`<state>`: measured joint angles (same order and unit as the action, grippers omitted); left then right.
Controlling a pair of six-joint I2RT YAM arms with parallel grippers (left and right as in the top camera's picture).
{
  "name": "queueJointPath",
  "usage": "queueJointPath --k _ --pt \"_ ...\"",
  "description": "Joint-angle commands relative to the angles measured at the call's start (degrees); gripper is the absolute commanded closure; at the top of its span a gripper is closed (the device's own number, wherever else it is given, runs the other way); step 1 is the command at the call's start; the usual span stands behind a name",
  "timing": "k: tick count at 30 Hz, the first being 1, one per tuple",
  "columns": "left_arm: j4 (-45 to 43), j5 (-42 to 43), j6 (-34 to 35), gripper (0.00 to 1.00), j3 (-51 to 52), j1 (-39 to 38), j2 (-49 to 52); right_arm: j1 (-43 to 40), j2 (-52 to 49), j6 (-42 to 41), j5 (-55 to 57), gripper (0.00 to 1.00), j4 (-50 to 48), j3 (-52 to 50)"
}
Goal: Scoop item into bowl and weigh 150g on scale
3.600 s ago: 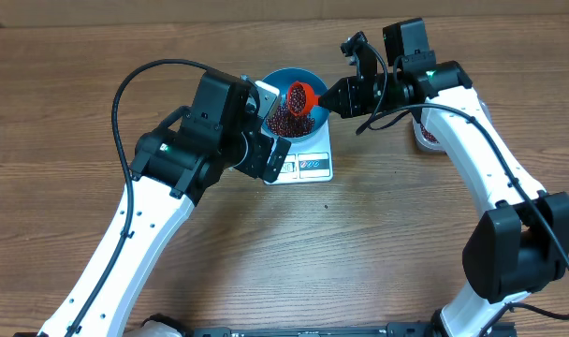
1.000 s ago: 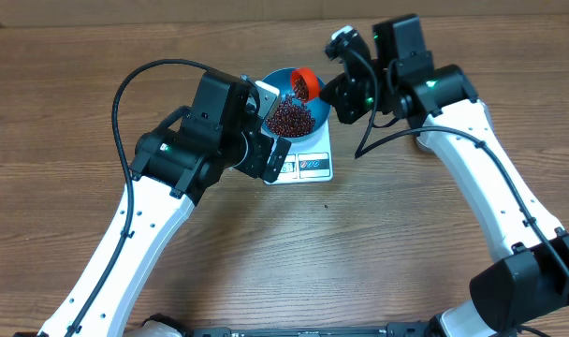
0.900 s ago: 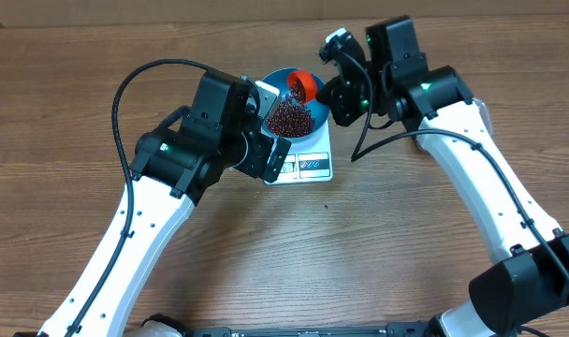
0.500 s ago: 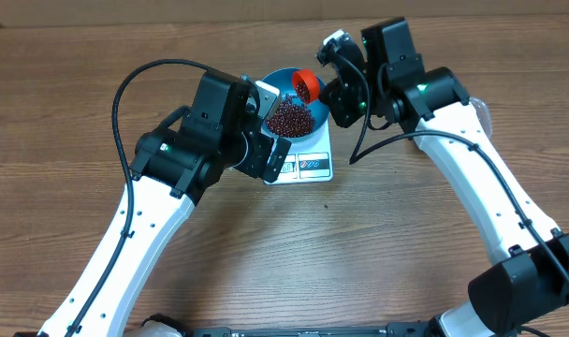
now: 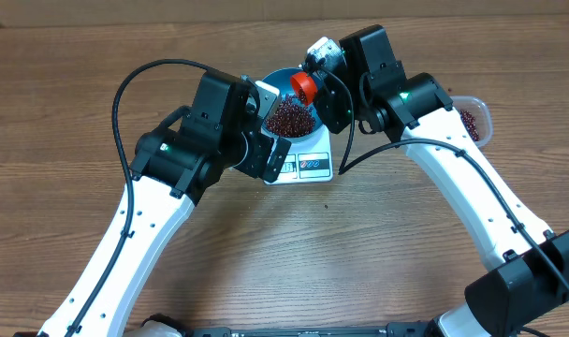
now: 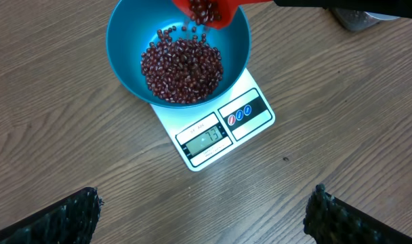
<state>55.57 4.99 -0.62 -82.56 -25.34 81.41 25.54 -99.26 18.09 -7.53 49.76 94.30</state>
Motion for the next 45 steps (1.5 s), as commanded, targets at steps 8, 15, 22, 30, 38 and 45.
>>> queueJointPath --k 8,15,22,30,38,45 --pt "-0.09 0.81 -1.11 0.00 -0.46 0.20 0.28 1.14 1.16 2.03 1.36 0.96 0.11 1.31" --pt "-0.09 0.81 -1.11 0.00 -0.46 0.20 0.28 3.72 1.16 3.26 10.08 0.96 -0.15 1.31" --pt "-0.09 0.81 -1.11 0.00 -0.46 0.20 0.28 3.72 1.16 3.21 10.05 0.96 0.11 1.31" --pt "-0.09 0.81 -1.11 0.00 -0.46 0.20 0.28 3.72 1.16 3.19 10.05 0.96 0.11 1.31" --pt "-0.09 0.81 -1.11 0.00 -0.46 0.20 0.28 3.69 1.18 1.70 10.01 0.96 0.31 1.31" --pt "-0.09 0.81 -1.11 0.00 -0.46 0.20 0.28 -2.84 4.94 -5.16 -0.66 0.96 -0.11 1.31"
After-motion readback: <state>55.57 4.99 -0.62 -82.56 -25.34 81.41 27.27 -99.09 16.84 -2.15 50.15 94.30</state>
